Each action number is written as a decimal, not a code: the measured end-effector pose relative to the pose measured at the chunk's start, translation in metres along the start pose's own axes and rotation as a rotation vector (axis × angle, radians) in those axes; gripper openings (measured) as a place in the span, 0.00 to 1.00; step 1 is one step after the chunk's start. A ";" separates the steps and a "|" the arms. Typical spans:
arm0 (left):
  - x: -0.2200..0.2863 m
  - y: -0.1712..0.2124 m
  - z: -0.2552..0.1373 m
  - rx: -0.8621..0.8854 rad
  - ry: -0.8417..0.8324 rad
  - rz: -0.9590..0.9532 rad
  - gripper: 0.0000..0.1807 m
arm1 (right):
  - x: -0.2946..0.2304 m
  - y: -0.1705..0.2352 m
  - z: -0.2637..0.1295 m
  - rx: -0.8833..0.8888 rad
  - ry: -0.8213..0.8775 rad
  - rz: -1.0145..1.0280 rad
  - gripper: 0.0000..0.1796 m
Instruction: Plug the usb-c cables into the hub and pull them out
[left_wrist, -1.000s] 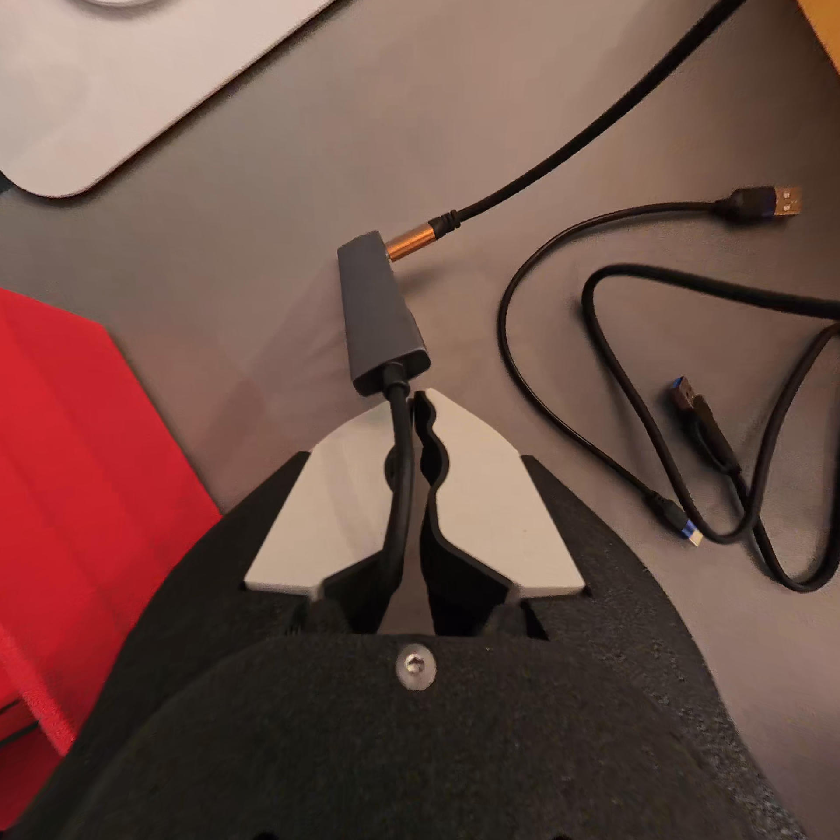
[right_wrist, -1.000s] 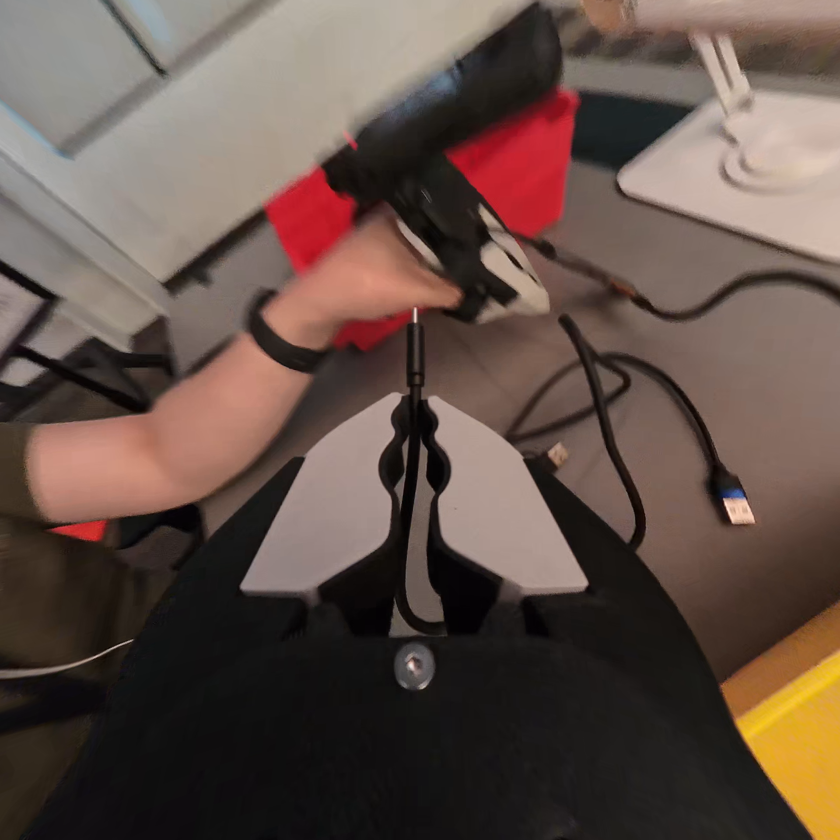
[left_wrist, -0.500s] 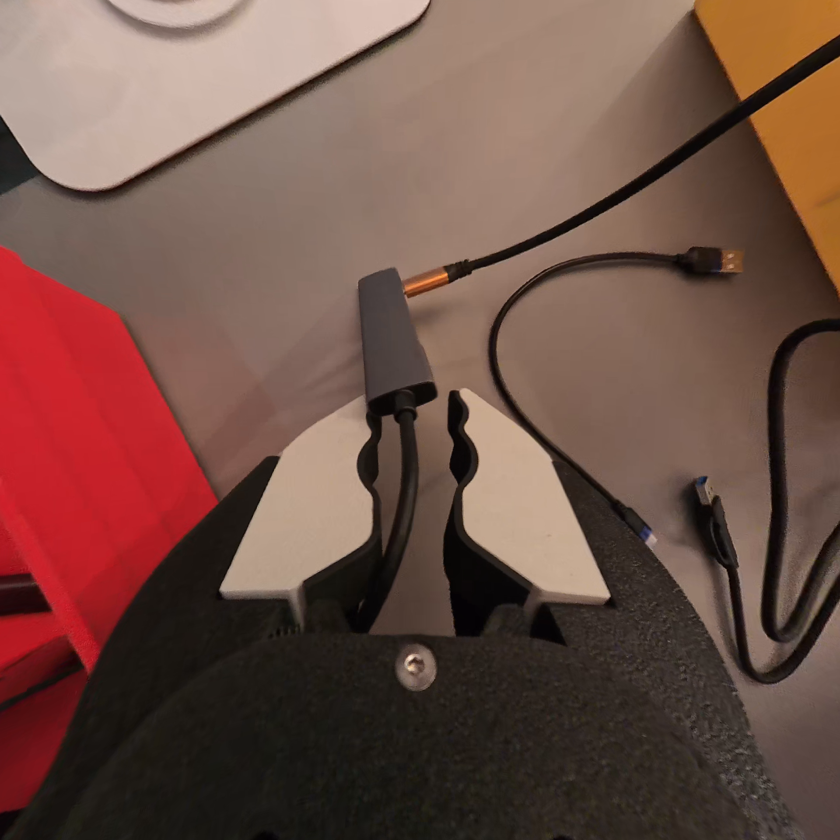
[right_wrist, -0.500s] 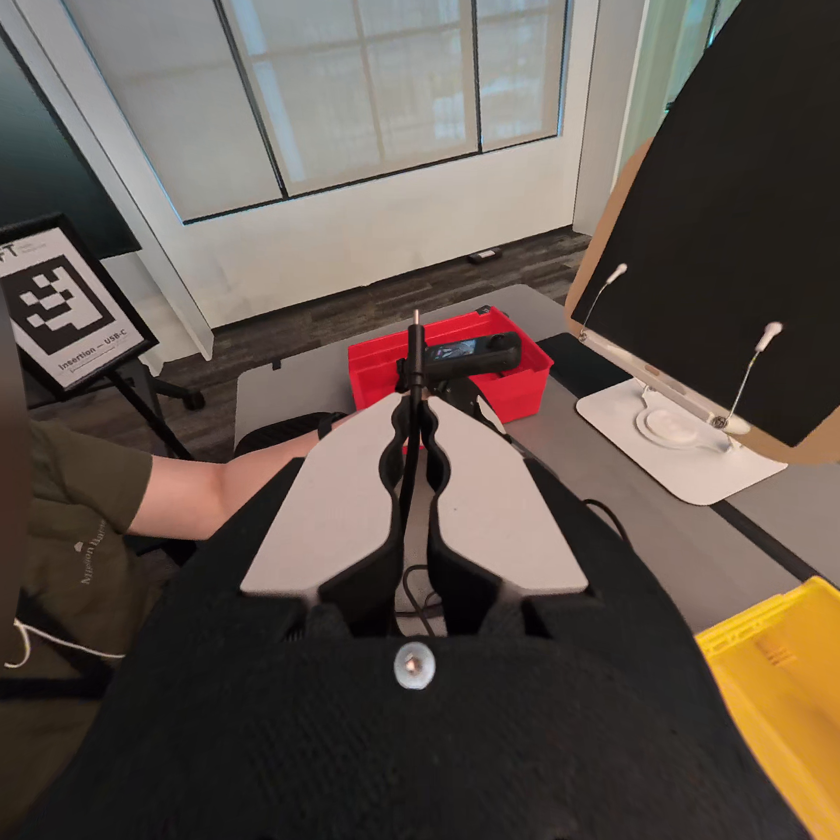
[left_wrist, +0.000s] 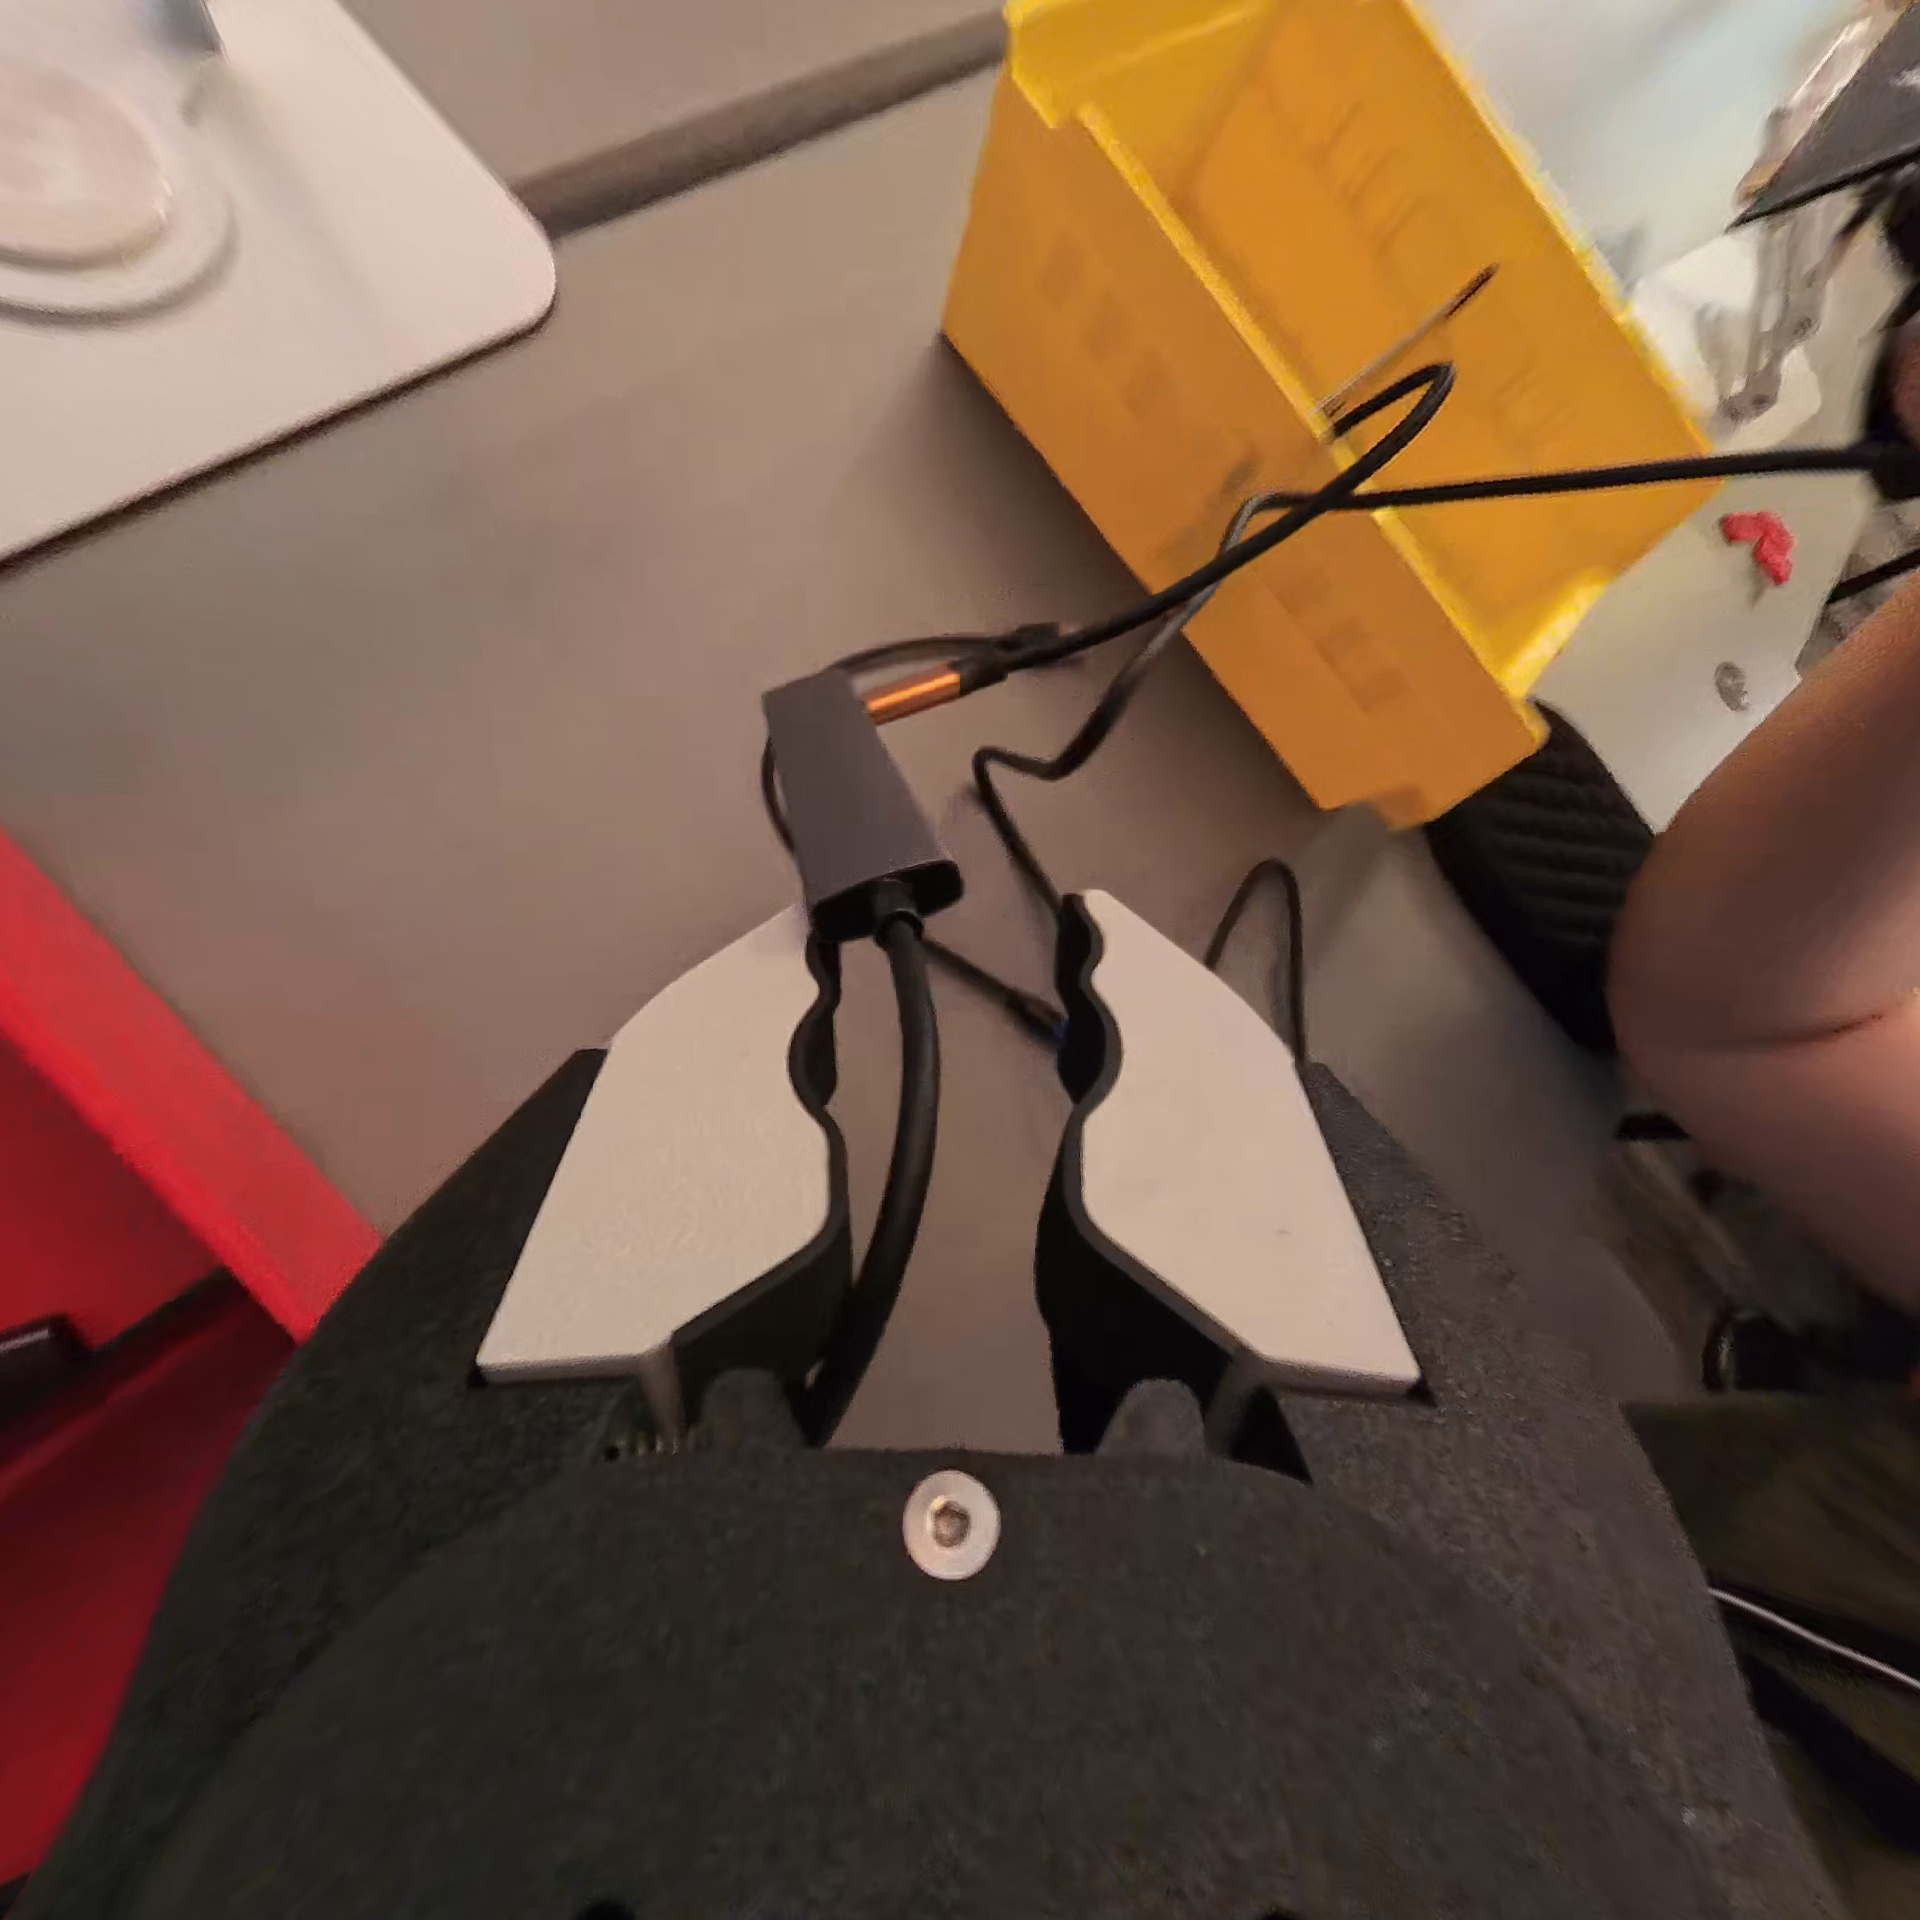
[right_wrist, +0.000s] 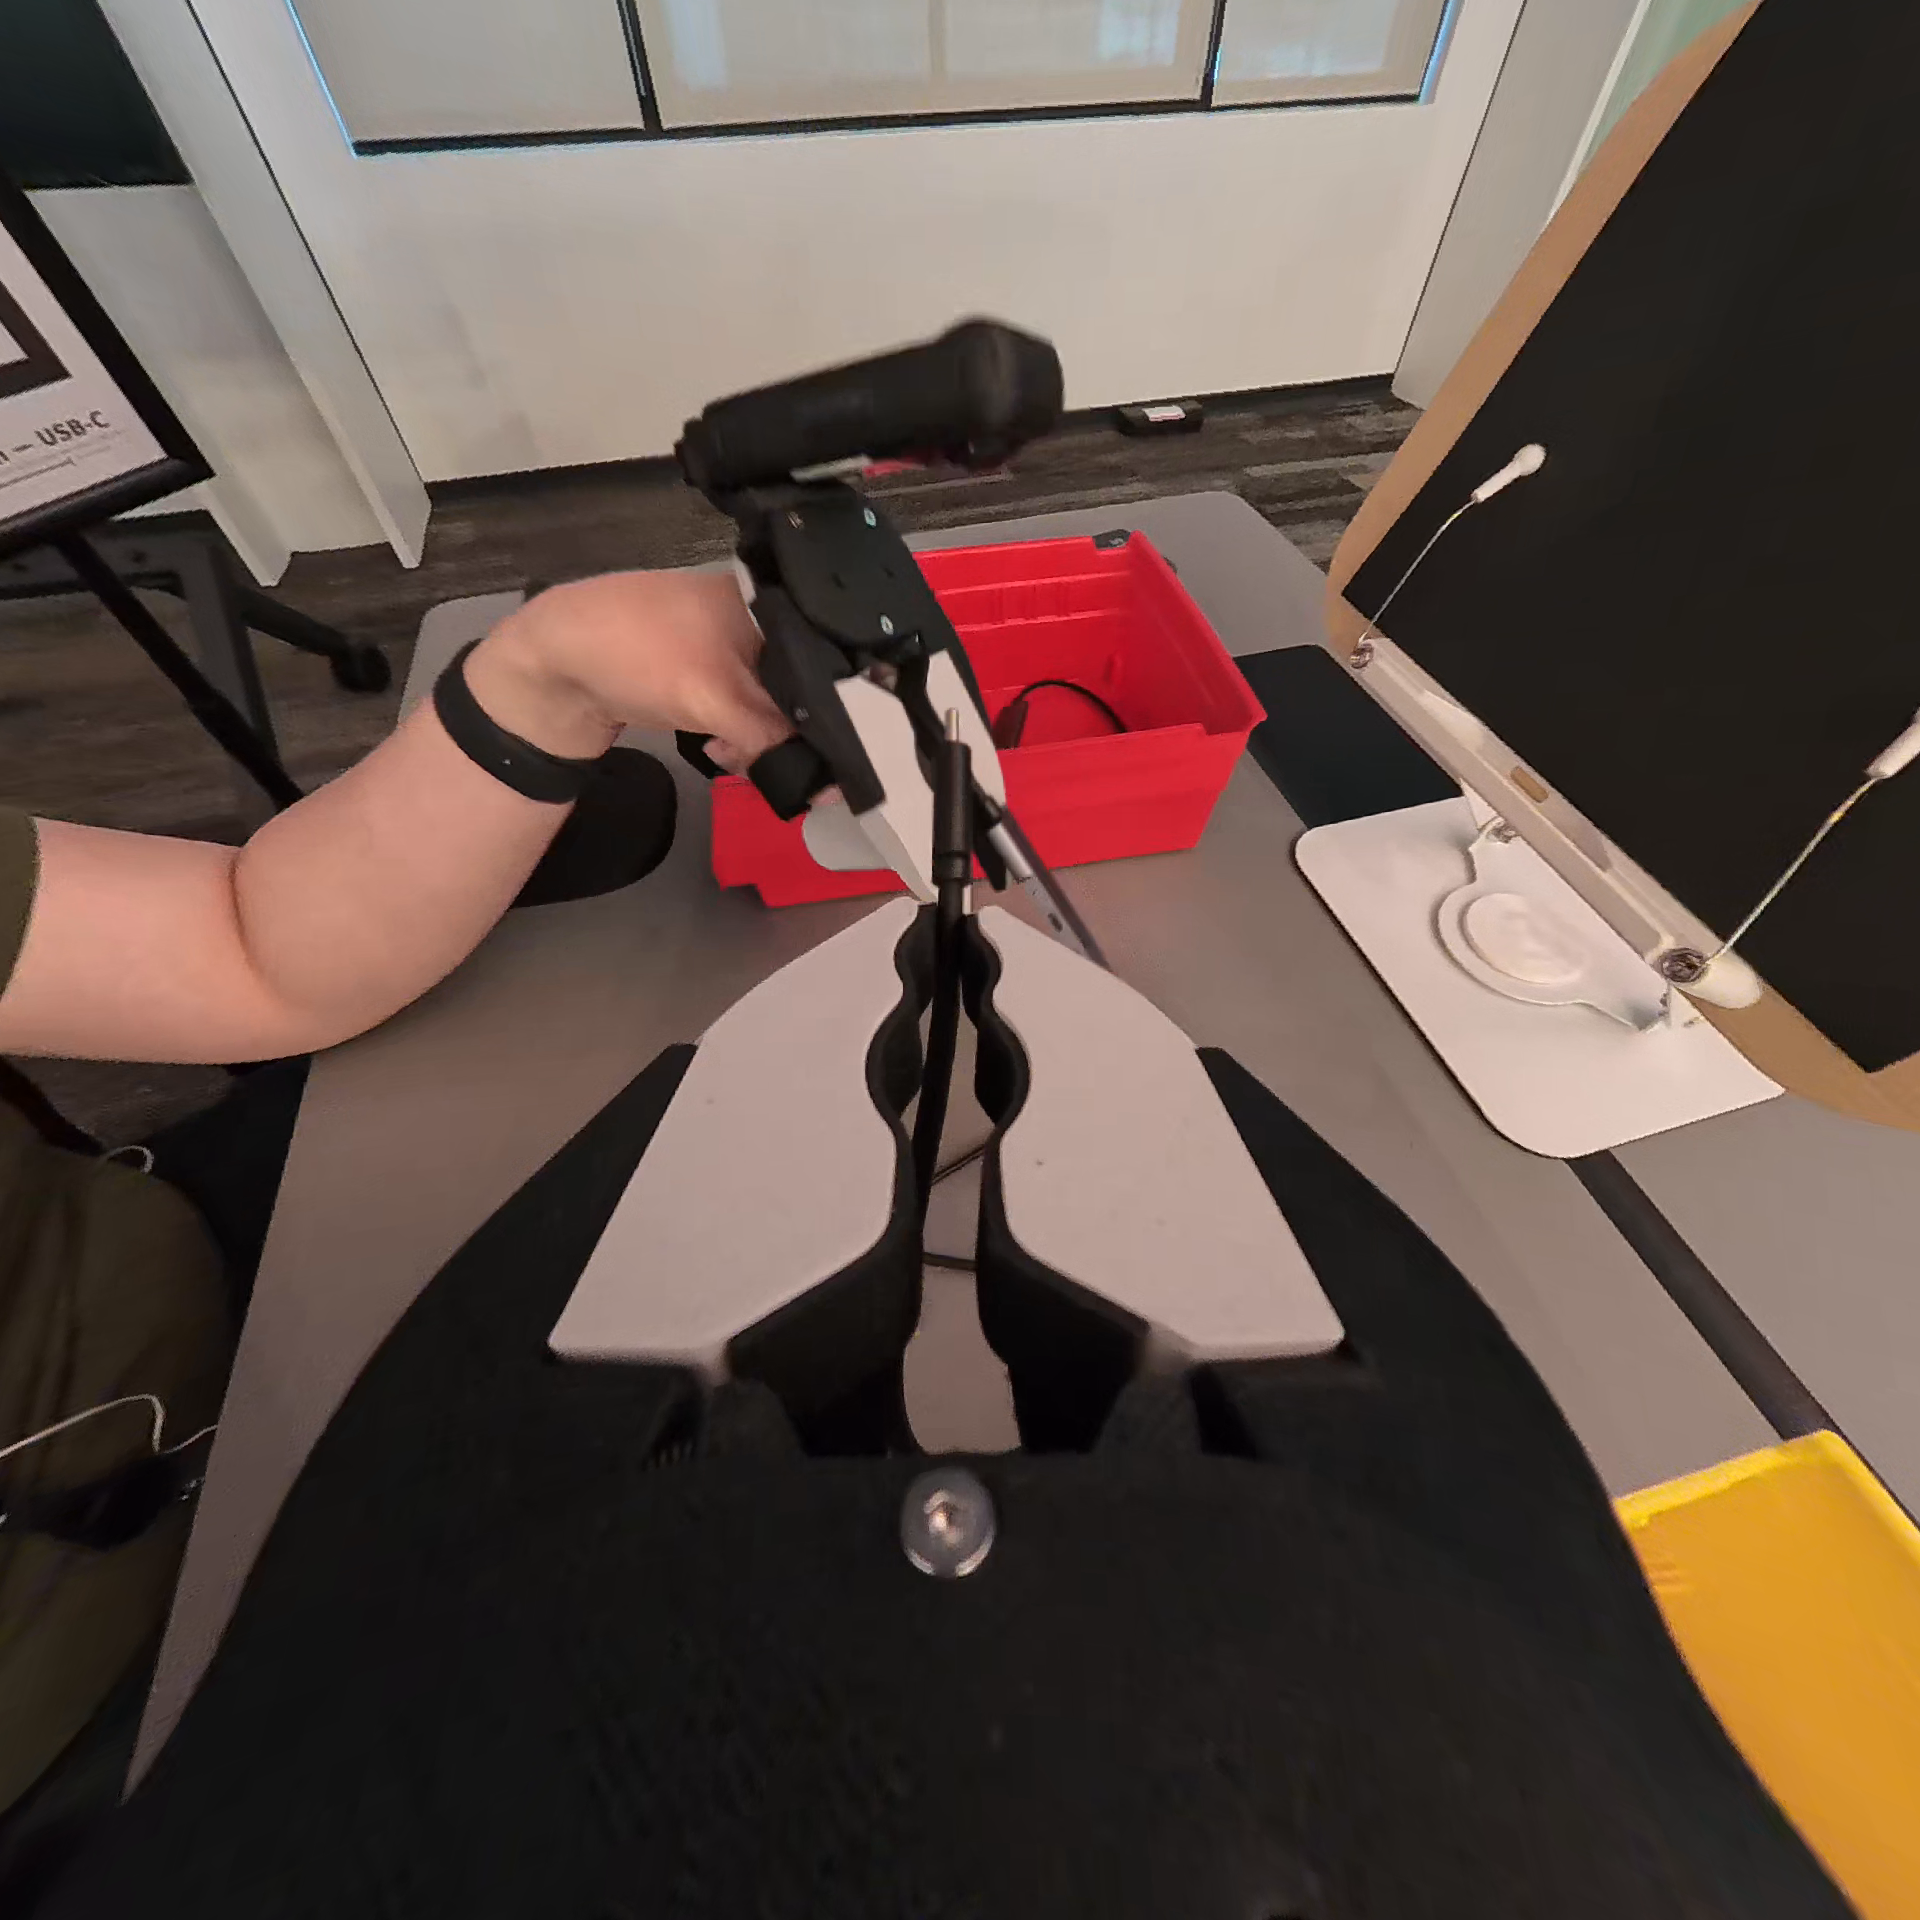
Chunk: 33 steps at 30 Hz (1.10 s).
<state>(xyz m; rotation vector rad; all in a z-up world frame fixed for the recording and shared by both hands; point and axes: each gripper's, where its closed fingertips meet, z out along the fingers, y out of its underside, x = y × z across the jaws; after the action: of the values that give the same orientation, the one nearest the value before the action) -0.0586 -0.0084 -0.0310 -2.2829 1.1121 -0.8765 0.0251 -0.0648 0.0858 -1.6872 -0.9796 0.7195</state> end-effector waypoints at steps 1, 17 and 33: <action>-0.007 0.005 0.007 -0.033 -0.028 -0.009 0.17 | 0.001 0.000 -0.001 -0.001 0.008 -0.005 0.03; 0.002 0.025 0.029 -0.185 0.005 -0.050 0.37 | 0.014 0.005 -0.014 -0.008 0.046 0.017 0.03; 0.012 0.032 0.047 -0.247 0.152 -0.161 0.47 | 0.017 0.021 0.004 -0.087 0.048 0.014 0.03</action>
<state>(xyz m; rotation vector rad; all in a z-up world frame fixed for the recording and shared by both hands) -0.0367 -0.0312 -0.0794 -2.5729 1.1703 -1.0404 0.0356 -0.0513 0.0641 -1.7801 -0.9787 0.6511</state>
